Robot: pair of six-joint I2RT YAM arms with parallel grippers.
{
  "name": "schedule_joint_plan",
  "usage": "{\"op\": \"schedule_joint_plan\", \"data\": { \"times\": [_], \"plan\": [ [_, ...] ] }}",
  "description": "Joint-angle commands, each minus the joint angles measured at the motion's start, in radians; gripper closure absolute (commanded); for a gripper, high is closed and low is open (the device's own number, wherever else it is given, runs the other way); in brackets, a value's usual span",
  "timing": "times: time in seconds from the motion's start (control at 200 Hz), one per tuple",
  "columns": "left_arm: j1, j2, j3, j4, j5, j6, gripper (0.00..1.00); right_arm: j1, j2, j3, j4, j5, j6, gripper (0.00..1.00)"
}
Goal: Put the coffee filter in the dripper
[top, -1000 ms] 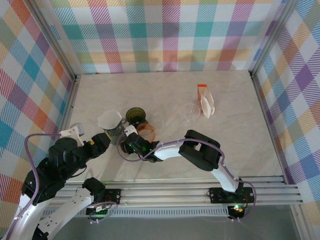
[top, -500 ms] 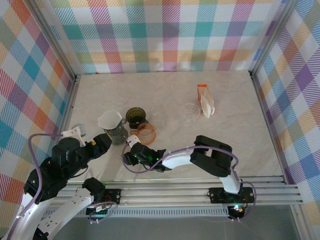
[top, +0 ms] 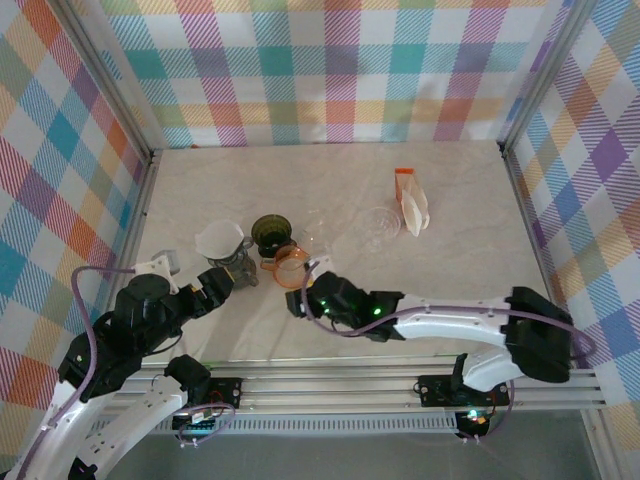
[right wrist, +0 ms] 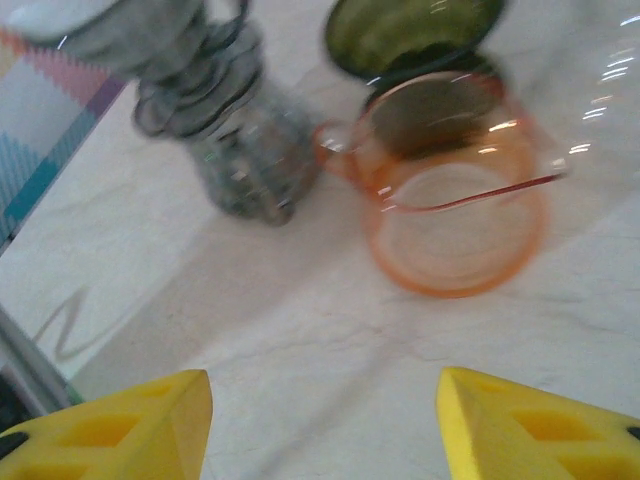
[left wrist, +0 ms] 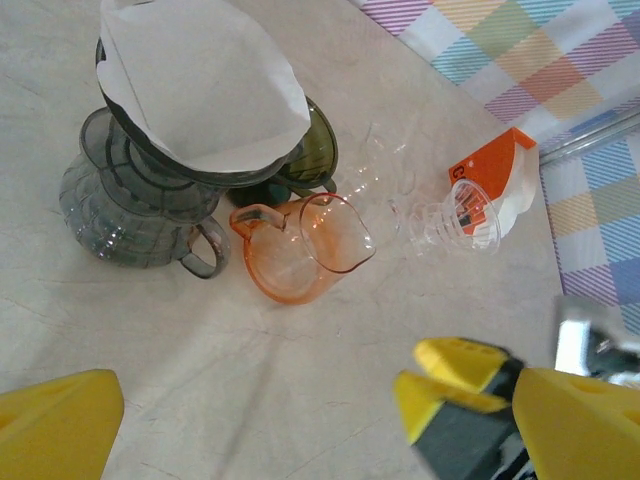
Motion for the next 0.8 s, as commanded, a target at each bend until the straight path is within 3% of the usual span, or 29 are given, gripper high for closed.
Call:
{"op": "schedule_joint_plan", "data": {
  "times": [0.0,0.165,0.355,0.55,0.795],
  "plan": [
    [0.010,-0.022,-0.012,0.037,0.007,0.008,0.00,-0.084,-0.080,-0.020,-0.164,0.016,0.030,0.37],
    [0.010,-0.024,-0.030,0.045,0.016,0.002,0.00,-0.304,-0.039,0.047,-0.205,-0.238,-0.083,0.35],
    [0.010,-0.022,-0.039,0.051,0.020,-0.004,0.00,-0.435,0.129,0.151,-0.202,-0.367,-0.215,0.37],
    [0.010,-0.014,-0.042,0.048,0.014,-0.005,0.00,-0.451,0.272,0.253,-0.155,-0.393,-0.335,0.38],
    [0.010,-0.002,-0.047,0.050,0.009,-0.007,0.00,-0.450,0.430,0.370,-0.172,-0.350,-0.368,0.43]
  ]
}}
